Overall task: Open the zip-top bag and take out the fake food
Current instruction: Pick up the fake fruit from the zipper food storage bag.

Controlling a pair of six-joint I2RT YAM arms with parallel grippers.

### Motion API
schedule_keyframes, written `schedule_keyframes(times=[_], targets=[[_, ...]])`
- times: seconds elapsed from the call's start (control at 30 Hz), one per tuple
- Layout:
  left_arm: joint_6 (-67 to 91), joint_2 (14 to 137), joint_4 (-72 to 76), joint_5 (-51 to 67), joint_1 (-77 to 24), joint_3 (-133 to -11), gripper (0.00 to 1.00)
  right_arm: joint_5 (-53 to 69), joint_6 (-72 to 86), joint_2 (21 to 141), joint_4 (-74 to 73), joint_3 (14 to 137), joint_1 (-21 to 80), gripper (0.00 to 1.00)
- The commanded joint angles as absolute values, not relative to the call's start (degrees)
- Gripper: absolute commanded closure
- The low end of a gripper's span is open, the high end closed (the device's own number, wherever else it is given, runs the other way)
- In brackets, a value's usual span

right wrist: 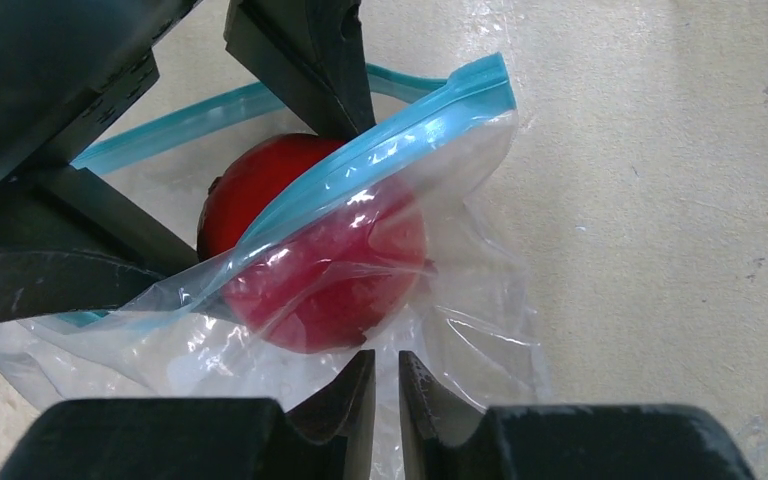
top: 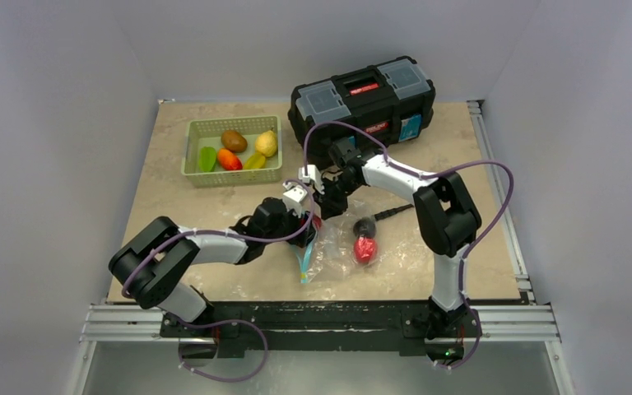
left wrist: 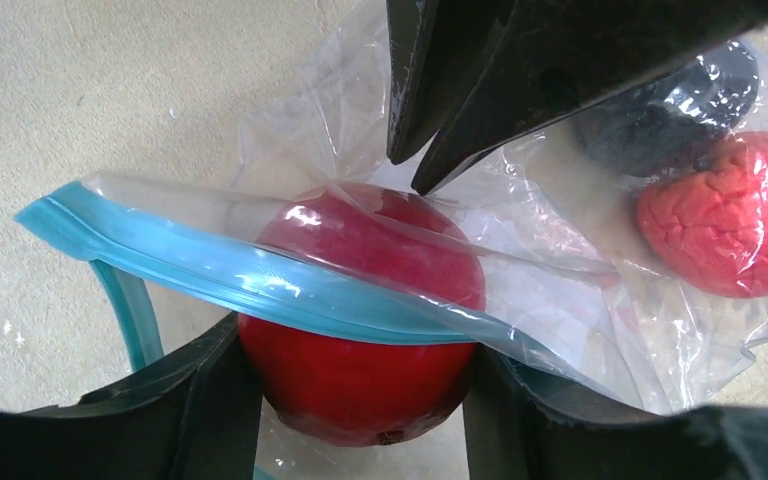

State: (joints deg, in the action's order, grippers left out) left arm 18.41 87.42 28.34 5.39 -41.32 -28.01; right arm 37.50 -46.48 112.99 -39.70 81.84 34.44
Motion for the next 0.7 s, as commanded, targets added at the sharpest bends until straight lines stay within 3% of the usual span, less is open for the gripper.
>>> schedule_keyframes(times=[0.0,0.17,0.67], targets=[[18.6,86.3,25.4,5.0,-40.8,-31.0,0.63,42.3,-49.0,111.9,-42.2,83.3,35.7,0.85],[17.3,81.6,22.7,4.7,-40.8,-29.6,0.77,42.5,-49.3,111.0,-42.1,82.9,34.2,0.85],[16.6,66.7,1.2,8.0,-40.7,-30.8,0.98,41.4,-50.3,109.9,-41.6,81.7,33.1,0.85]])
